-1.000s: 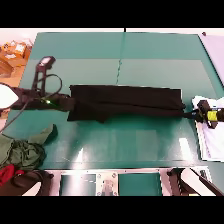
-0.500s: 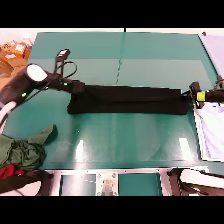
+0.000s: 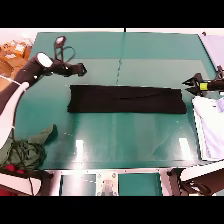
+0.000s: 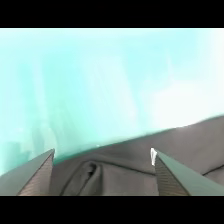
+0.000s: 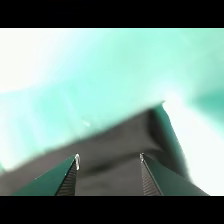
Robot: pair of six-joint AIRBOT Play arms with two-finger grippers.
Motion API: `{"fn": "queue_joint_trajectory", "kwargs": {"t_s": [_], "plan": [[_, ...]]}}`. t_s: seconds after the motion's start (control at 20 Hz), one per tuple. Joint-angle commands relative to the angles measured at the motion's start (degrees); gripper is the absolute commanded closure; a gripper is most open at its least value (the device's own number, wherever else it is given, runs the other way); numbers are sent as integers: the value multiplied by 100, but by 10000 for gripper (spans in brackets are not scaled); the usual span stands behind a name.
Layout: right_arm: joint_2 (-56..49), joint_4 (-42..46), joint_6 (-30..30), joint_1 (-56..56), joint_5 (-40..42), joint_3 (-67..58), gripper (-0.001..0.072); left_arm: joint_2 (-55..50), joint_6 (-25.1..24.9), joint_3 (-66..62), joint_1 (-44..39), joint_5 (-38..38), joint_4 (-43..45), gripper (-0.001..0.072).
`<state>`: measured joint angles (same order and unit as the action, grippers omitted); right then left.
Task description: Fold the shirts.
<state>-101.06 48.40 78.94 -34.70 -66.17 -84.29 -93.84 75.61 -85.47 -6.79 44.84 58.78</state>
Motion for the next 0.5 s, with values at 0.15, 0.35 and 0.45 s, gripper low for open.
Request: {"fn": "queue_joint_trajectory", "kwargs": {"t_s": [0.15,0.35,0.45], "plan": [[-616,544,-1266,-385,-1386,-341,261,-44,234,-424,315,1419,-31,7],[-1062,490,-1366,-321,-1480,-341,204,-44,234,-424,315,1672,-87,7],[-1200,304,-1517,-282,-1561,-341,205,-44,234,-424,315,1696,-90,7]]}}
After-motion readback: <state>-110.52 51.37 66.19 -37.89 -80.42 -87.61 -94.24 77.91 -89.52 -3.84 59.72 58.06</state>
